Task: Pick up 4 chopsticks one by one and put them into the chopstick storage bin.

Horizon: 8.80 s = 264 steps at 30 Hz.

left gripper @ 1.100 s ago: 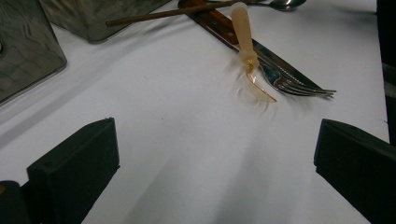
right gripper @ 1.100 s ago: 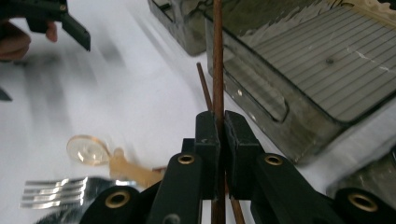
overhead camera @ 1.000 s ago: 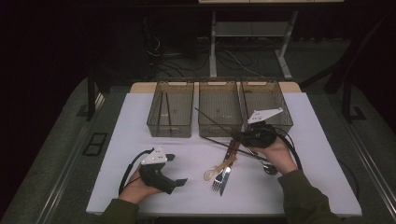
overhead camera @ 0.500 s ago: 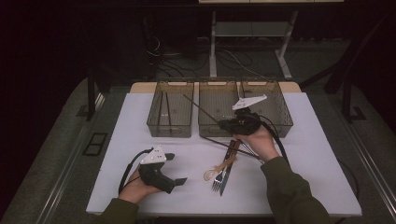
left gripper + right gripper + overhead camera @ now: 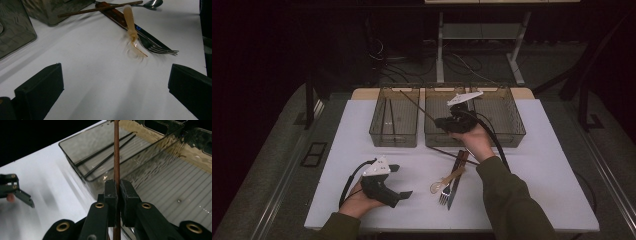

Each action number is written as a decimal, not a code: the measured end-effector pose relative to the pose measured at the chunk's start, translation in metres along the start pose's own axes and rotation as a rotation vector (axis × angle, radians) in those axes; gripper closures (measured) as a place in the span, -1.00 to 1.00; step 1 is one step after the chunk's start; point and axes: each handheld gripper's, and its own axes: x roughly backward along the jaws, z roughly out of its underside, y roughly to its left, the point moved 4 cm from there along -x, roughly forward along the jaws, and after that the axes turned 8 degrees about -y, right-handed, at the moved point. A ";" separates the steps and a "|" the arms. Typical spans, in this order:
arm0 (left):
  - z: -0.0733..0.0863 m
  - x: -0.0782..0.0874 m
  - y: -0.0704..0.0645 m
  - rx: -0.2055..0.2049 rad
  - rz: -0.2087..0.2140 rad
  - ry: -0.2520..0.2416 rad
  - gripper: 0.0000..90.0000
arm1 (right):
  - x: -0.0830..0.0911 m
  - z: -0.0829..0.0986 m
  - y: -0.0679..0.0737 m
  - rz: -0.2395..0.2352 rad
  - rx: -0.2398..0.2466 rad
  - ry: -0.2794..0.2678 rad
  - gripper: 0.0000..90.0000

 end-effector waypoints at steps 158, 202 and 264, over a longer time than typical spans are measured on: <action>0.001 -0.001 -0.002 -0.003 -0.001 0.014 -1.00 | 0.069 0.146 -0.040 -0.083 0.161 0.252 0.71; 0.001 -0.001 -0.002 -0.001 -0.002 0.013 -1.00 | 0.093 0.131 -0.031 -0.162 0.186 0.174 0.88; 0.000 -0.001 -0.001 0.011 -0.024 0.009 -1.00 | 0.014 0.030 -0.004 -0.002 -0.108 0.052 0.88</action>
